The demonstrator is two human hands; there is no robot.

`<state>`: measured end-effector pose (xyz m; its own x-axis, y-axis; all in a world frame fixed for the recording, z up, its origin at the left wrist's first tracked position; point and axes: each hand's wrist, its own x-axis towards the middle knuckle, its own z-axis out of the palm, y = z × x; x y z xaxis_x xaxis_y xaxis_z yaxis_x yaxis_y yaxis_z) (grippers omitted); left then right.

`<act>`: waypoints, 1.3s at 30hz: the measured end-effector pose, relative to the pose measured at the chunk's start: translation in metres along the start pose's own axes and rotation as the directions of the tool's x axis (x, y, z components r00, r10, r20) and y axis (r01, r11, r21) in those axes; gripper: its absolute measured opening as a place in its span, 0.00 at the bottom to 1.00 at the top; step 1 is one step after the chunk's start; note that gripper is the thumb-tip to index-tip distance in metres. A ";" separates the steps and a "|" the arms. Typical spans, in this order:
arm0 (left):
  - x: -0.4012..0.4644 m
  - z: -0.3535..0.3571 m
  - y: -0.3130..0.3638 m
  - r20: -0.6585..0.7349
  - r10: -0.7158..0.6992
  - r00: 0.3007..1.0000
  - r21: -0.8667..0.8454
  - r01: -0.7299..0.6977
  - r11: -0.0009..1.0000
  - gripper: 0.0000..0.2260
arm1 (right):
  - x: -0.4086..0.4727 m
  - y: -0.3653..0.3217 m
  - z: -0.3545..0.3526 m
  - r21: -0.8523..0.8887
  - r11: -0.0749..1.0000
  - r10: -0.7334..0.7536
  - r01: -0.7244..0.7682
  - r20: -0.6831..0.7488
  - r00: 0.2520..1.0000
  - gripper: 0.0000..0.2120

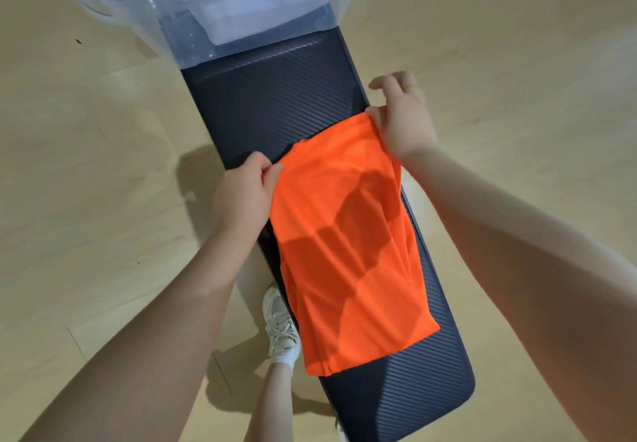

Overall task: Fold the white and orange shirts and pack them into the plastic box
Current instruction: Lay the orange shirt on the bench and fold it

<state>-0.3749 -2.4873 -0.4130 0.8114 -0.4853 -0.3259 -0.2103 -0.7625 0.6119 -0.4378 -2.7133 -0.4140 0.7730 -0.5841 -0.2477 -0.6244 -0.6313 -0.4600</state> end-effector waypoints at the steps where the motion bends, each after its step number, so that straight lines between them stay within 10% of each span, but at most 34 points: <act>1: -0.003 0.000 0.001 -0.030 -0.005 1.000 -0.007 0.005 1.000 0.12 | -0.009 0.001 0.002 0.050 0.998 0.040 -0.036 -0.087 0.995 0.14; 4: -0.022 0.000 0.005 -0.093 -0.120 0.988 -0.114 0.109 0.987 0.15 | -0.058 0.009 0.006 0.216 0.958 0.229 -0.189 -0.178 0.957 0.12; 11: -0.101 0.019 0.003 0.078 -0.456 0.887 -0.282 0.458 0.843 0.14 | -0.171 0.037 0.018 0.236 0.830 0.500 -0.506 0.089 0.862 0.11; 17: -0.169 0.047 0.008 0.255 -0.465 0.848 -0.095 0.500 0.861 0.16 | -0.211 0.039 0.021 0.163 0.809 0.553 -0.565 0.117 0.825 0.15; 24: -0.211 0.062 0.025 0.067 -0.404 0.912 0.018 0.404 0.914 0.11 | -0.267 0.054 0.010 0.165 0.820 0.506 -0.548 0.239 0.829 0.15; 28: -0.228 0.061 0.033 0.030 -0.445 0.895 -0.258 0.438 0.861 0.04 | -0.294 0.060 0.003 0.325 0.833 0.387 -0.448 0.236 0.891 0.05; 32: -0.241 0.053 0.027 0.234 -0.466 0.853 -0.657 0.492 0.571 0.09 | -0.315 0.072 -0.002 0.383 0.841 0.351 -0.383 0.155 0.924 0.01; 39: -0.243 0.059 0.012 0.209 -0.586 0.783 -0.484 0.603 0.634 0.05 | -0.300 0.080 0.002 0.192 0.776 0.531 -0.601 0.314 0.787 0.11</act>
<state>-0.6067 -2.4035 -0.3691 0.6445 -0.0228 -0.7643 0.6204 -0.5685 0.5402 -0.7196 -2.5876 -0.3788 0.3115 -0.6345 -0.7074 -0.9274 -0.0409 -0.3718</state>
